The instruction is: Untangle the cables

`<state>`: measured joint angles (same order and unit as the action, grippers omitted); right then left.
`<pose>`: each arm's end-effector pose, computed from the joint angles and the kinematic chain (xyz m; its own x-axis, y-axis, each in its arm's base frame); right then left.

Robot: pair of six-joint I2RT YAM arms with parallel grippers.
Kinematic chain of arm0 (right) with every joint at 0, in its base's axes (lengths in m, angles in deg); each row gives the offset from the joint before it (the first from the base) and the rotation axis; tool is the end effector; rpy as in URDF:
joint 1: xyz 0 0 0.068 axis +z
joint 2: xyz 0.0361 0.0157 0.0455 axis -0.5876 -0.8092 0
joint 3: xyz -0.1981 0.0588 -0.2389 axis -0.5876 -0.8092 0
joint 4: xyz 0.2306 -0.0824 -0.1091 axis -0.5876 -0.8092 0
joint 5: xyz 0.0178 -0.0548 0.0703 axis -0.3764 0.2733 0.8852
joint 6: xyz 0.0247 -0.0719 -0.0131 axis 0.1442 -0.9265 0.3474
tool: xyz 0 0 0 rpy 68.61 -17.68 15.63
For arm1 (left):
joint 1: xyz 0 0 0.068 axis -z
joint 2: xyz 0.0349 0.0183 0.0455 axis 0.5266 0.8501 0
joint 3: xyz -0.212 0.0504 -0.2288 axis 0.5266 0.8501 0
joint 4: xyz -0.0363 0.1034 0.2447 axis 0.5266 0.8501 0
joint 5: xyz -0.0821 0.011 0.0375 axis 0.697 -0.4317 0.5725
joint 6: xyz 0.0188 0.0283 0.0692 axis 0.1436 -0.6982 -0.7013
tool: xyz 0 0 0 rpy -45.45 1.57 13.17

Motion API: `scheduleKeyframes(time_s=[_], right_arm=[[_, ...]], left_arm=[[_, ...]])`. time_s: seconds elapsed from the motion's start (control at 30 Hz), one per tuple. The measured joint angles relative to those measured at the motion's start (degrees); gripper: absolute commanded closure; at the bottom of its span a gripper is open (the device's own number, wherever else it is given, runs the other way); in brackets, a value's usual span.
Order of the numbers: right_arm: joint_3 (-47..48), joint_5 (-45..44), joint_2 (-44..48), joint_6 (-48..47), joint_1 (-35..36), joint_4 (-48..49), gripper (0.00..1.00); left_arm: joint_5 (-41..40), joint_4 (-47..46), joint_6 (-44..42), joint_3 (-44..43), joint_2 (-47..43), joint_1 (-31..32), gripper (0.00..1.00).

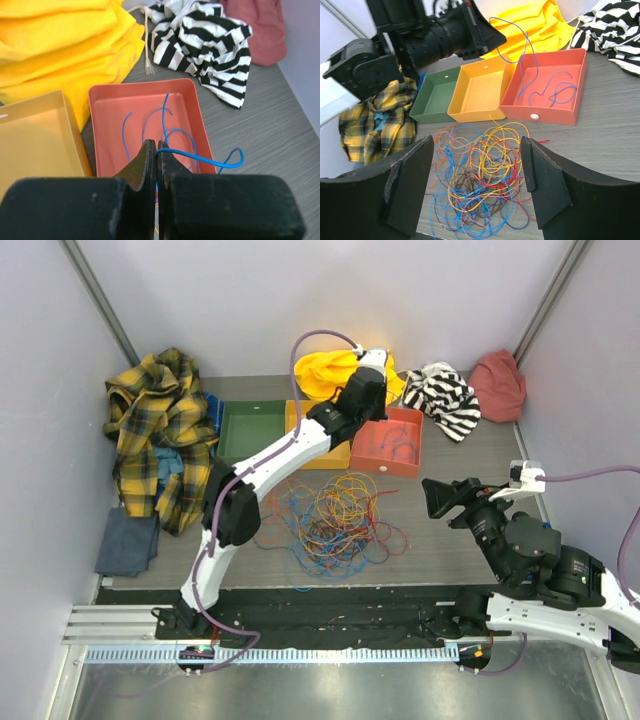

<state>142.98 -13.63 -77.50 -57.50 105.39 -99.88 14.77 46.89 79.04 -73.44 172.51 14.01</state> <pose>0.0688 0.0296 0.4076 -0.1652 0.4209 -0.8919 -0.1862 0.8748 0.4473 0.4165 -0.4014 0.3638 -0.4296 -0.1047 -0.8969 0.3626 0.8897 -0.2775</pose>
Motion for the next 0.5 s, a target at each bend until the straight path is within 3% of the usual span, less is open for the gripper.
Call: scheduleKeyframes(time_s=[0.07, 0.13, 0.17, 0.27, 0.33, 0.37, 0.5], right_arm=[[-0.6, -0.1, 0.0, -0.2, 0.0, -0.2, 0.22], [-1.1, -0.1, -0.1, -0.3, 0.0, -0.5, 0.22], [-1.3, -0.2, -0.1, -0.5, 0.0, -0.6, 0.22], [-1.4, -0.2, -0.4, -0.6, 0.0, -0.7, 0.21], [-1.4, -0.3, -0.5, -0.6, 0.0, -0.8, 0.22], [-1.4, -0.3, -0.6, -0.6, 0.0, -0.9, 0.22], [-1.4, -0.5, -0.6, -0.6, 0.0, -0.9, 0.22]], left_arm=[[0.3, -0.8, 0.3, 0.0, 2.1, -0.1, 0.95], [0.8, -1.3, 0.5, 0.0, 4.0, -0.1, 0.68], [1.3, -1.4, 0.5, 0.0, 5.0, -0.2, 0.45], [2.5, -0.9, 0.7, 0.1, 7.2, -0.2, 0.21], [2.5, -0.3, 1.2, 0.7, 7.5, -0.2, 0.16], [2.3, 0.0, 1.3, 0.9, 7.5, -0.2, 0.03], [0.2, 0.4, 0.3, 0.9, 6.9, -0.2, 0.01]])
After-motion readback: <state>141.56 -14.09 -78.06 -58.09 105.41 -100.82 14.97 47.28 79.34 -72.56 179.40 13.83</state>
